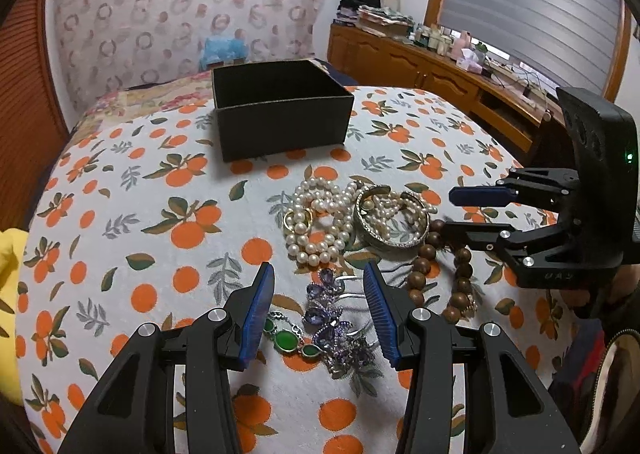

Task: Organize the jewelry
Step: 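Reach the left tool to the purple-crystal hairpin and grasp it, then lift the wooden bead bracelet with the right tool while the left holds the hairpin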

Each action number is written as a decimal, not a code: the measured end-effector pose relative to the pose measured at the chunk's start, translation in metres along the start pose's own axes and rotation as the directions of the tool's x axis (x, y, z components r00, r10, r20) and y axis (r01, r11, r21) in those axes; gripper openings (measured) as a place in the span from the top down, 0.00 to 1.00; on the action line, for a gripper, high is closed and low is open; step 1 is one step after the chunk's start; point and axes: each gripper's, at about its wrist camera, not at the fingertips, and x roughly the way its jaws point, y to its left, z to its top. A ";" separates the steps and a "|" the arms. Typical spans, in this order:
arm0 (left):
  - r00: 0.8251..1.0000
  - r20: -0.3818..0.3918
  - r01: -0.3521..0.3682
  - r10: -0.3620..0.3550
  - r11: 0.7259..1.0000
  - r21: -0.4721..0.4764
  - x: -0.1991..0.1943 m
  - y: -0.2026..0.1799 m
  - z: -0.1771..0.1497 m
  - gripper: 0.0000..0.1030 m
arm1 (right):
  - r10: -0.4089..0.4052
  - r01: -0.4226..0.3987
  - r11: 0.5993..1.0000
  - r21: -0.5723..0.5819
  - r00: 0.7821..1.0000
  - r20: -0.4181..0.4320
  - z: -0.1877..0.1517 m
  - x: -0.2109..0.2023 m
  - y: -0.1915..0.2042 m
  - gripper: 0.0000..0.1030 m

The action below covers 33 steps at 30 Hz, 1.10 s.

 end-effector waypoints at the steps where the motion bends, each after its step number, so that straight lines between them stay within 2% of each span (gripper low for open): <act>1: 1.000 -0.003 0.000 0.000 1.000 0.000 0.001 0.000 0.000 0.57 | 0.002 -0.002 1.000 -0.001 1.000 -0.006 -0.001 0.001 0.000 0.58; 10: 1.000 -0.025 0.008 -0.008 1.000 0.005 0.005 -0.003 -0.006 0.57 | -0.032 0.032 0.999 0.000 0.999 -0.040 -0.005 0.005 -0.006 0.71; 20: 0.999 -0.044 0.020 -0.019 1.000 0.017 0.010 -0.008 -0.009 0.57 | -0.033 0.034 0.999 0.020 0.999 -0.022 -0.008 0.007 -0.010 0.71; 26: 0.998 -0.046 0.035 -0.034 0.999 0.008 0.014 -0.007 -0.009 0.62 | -0.033 0.033 0.999 0.021 0.999 -0.020 -0.008 0.007 -0.011 0.71; 28: 0.999 -0.040 0.037 -0.037 0.999 0.000 0.014 -0.005 -0.008 0.68 | -0.032 0.032 0.999 0.022 0.999 -0.021 -0.009 0.007 -0.011 0.71; 30: 0.999 -0.034 0.025 -0.026 1.000 -0.009 0.012 -0.003 -0.007 0.83 | -0.033 0.033 0.999 0.021 0.999 -0.019 -0.008 0.007 -0.010 0.71; 33: 0.999 -0.030 0.029 -0.029 0.999 -0.016 0.011 -0.001 -0.007 0.82 | -0.032 0.033 0.999 0.021 0.999 -0.020 -0.008 0.007 -0.011 0.71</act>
